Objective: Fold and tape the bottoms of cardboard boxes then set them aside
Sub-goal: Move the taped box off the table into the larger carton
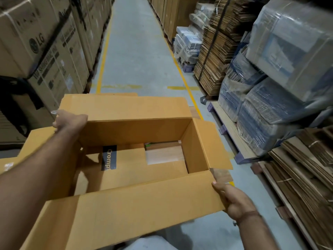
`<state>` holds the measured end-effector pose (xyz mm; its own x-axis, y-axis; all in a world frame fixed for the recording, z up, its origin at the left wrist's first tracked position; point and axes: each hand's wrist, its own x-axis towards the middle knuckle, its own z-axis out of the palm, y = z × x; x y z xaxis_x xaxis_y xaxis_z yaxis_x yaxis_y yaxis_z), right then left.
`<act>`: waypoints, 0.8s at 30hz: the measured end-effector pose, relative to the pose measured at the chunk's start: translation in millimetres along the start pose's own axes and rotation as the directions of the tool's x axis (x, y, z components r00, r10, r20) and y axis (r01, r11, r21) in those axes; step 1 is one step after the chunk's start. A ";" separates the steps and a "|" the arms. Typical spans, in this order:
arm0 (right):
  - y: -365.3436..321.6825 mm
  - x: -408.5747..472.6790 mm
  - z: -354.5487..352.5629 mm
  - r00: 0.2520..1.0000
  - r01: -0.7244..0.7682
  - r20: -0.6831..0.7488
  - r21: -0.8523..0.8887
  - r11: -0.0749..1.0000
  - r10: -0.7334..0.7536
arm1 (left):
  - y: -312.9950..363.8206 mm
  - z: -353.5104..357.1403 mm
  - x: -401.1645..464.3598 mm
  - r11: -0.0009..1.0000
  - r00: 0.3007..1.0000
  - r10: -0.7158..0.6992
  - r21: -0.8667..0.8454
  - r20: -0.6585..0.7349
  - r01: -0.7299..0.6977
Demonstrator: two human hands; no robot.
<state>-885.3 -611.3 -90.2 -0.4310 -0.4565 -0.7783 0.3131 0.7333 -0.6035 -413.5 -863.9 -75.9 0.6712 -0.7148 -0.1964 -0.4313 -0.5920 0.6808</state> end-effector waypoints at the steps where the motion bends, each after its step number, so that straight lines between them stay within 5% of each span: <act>1: -3.7 -4.0 -4.5 0.998 -0.041 0.044 0.083 0.996 0.037 | -3.2 -1.7 6.7 0.999 1.000 -0.020 -0.046 -0.024 0.019; 5: -20.1 -14.7 -4.2 0.997 -0.077 0.037 0.405 0.911 0.068 | -23.6 0.2 44.3 0.996 0.997 -0.070 -0.061 -0.020 0.068; 11: -51.9 -11.1 23.9 0.999 0.042 -0.027 0.622 0.782 -0.032 | -6.5 -17.1 4.3 0.993 0.997 -0.010 -0.116 0.078 0.019; 17: -101.4 -15.7 48.3 0.991 0.134 -0.068 0.659 0.740 -0.120 | -4.2 -35.5 -11.8 0.965 0.943 0.262 -0.067 0.206 -0.254; 24: -119.7 -9.3 67.3 0.967 0.251 -0.091 0.500 0.829 -0.238 | -13.3 -43.9 -10.2 0.968 0.964 0.232 -0.129 0.131 -0.215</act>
<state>-861.8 -728.8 -22.4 -0.5682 -0.5700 -0.5935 0.5743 0.2419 -0.7821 -388.1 -832.5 -51.9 0.4678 -0.8751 -0.1240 -0.4844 -0.3712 0.7922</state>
